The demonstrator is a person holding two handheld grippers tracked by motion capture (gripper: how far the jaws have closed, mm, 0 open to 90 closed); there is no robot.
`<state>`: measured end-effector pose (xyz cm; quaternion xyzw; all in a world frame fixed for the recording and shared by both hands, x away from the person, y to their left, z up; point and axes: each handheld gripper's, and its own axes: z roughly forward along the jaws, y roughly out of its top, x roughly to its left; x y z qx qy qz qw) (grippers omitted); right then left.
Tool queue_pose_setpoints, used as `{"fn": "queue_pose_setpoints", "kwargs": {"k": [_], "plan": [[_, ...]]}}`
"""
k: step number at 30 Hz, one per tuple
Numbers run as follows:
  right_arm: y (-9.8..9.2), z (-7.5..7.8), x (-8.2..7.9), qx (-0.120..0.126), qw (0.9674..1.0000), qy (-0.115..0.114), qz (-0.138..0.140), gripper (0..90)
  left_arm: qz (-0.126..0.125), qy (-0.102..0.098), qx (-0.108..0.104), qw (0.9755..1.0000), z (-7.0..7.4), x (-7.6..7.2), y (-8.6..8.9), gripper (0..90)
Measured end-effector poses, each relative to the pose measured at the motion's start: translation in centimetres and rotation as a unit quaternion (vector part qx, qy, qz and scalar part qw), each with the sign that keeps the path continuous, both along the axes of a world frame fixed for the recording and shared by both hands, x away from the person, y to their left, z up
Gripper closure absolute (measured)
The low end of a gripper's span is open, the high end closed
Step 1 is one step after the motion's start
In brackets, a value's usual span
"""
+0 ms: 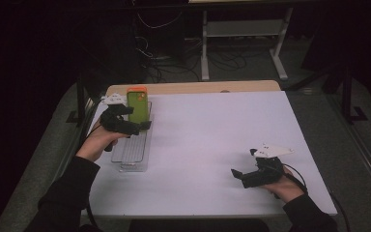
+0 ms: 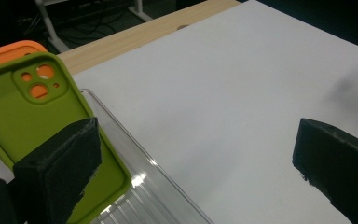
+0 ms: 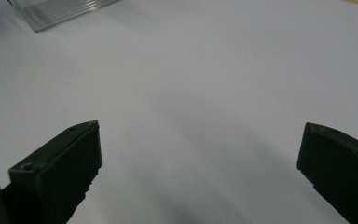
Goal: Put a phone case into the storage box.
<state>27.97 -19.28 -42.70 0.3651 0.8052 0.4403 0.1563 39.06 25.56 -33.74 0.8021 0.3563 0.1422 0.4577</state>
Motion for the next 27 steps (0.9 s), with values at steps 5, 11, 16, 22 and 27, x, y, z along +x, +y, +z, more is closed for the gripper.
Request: {"fn": "queue_pose_setpoints", "kwargs": {"k": [5, 11, 16, 22, 27], "plan": [[0.2, 0.8, 0.3, 0.000, 1.0000, 0.001, 0.008, 0.0, -0.009, -0.002, -0.003, 1.0000, -0.4, -1.2, -0.1, 0.6], [0.1, 1.6, 0.5, 0.007, 0.9999, -0.001, 0.010, 0.0, -0.025, -0.001, -0.005, 0.9997, -1.1, -2.5, -0.3, 0.6], [0.1, 2.0, 0.7, 0.005, 0.9998, -0.007, 0.016, 0.0, -0.041, -0.004, -0.006, 0.9991, -1.8, -3.6, -0.6, 0.6], [0.1, 1.9, 0.7, 0.002, 0.9999, -0.003, 0.014, 0.0, -0.055, -0.011, -0.010, 0.9984, -2.7, -4.6, -0.8, 0.6], [0.1, 1.9, 0.7, 0.000, 0.9999, -0.007, 0.014, 0.0, -0.064, -0.018, -0.011, 0.9978, -3.3, -5.5, -0.7, 0.6]]}}
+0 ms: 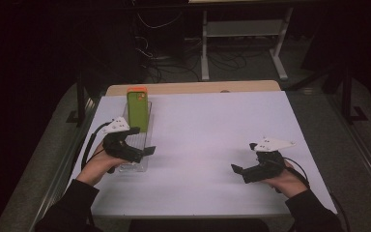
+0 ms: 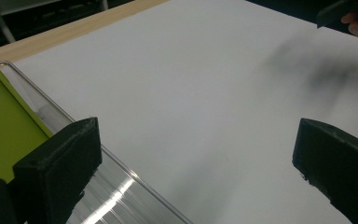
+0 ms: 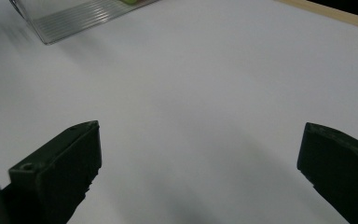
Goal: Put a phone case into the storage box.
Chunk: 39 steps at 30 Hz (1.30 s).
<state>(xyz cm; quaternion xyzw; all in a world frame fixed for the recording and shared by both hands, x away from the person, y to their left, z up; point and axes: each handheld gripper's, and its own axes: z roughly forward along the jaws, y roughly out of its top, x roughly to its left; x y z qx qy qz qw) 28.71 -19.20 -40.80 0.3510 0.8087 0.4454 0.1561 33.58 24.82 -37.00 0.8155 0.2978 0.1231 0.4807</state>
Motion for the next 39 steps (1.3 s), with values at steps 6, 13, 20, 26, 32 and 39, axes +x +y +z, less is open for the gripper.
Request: {"fn": "queue_pose_setpoints", "kwargs": {"k": [6, 13, 20, 26, 32, 39], "plan": [[-0.1, -0.1, 0.0, -0.001, 1.0000, 0.004, 0.000, 0.0, -0.009, -0.008, 0.006, 0.9999, -0.8, -1.1, 0.1, 0.6], [-0.1, 0.0, -0.1, 0.000, 1.0000, 0.000, 0.003, 0.0, -0.012, -0.010, 0.002, 0.9999, -1.6, -1.8, 0.3, 0.6], [-0.1, 0.0, -0.2, -0.001, 1.0000, -0.001, 0.003, 0.0, -0.014, -0.010, 0.009, 0.9998, -2.5, -2.5, 0.3, 0.6], [-0.2, 0.1, -0.4, 0.002, 1.0000, -0.002, 0.002, 0.0, -0.019, -0.008, 0.021, 0.9996, -3.2, -2.8, 0.4, 0.6], [-0.2, 0.0, -0.4, 0.000, 1.0000, -0.002, 0.002, 0.0, -0.018, -0.003, 0.012, 0.9998, -3.4, -2.9, 0.5, 0.6], [-0.3, 0.0, -0.3, 0.000, 1.0000, -0.004, 0.002, 0.0, -0.018, 0.001, 0.008, 0.9998, -3.6, -2.8, 0.6, 0.6]]}}
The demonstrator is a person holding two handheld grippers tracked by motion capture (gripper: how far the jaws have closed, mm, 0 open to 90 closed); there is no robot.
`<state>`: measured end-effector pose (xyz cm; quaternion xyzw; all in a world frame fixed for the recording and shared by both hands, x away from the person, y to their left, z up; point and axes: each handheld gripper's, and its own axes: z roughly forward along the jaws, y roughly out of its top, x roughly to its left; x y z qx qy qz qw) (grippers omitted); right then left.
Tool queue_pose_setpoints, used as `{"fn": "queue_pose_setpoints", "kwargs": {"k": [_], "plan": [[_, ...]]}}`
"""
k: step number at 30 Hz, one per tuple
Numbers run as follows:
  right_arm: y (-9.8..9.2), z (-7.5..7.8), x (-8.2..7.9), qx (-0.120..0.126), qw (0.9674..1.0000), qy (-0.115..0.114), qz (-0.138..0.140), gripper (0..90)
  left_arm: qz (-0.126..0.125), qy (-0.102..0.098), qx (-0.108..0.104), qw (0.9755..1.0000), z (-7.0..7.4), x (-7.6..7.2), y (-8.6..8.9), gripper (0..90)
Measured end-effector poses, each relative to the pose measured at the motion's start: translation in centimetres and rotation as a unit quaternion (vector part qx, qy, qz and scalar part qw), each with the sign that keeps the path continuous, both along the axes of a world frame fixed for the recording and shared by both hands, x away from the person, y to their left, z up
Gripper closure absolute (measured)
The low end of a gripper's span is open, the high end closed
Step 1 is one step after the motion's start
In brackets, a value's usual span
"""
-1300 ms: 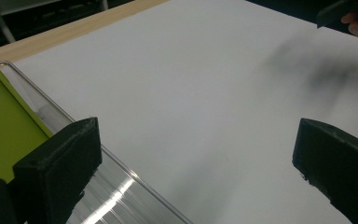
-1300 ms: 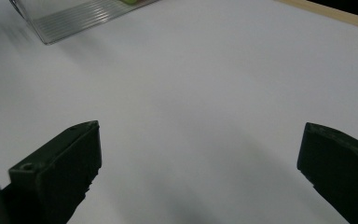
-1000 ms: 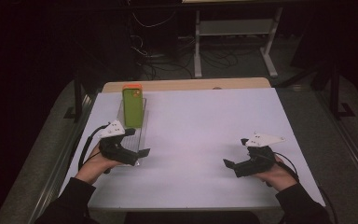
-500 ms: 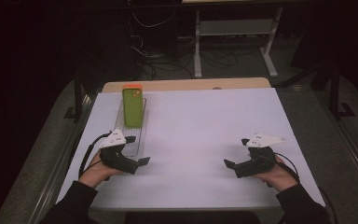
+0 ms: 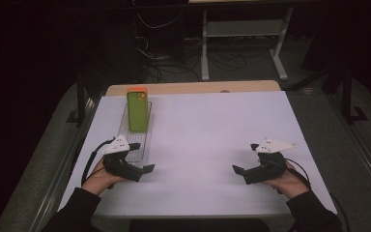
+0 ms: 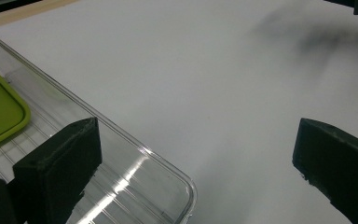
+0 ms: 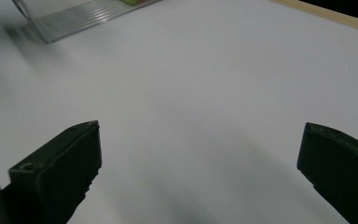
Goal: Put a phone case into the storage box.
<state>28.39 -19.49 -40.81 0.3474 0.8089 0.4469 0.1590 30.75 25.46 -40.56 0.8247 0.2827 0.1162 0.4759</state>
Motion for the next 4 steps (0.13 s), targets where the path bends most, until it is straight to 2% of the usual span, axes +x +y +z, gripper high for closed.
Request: {"fn": "queue_pose_setpoints", "kwargs": {"k": [4], "plan": [[0.02, -0.02, -0.05, 0.000, 1.0000, 0.001, -0.001, 0.0, 0.002, 0.001, -0.003, 1.0000, 0.16, -0.05, 0.02, 0.6]]}}
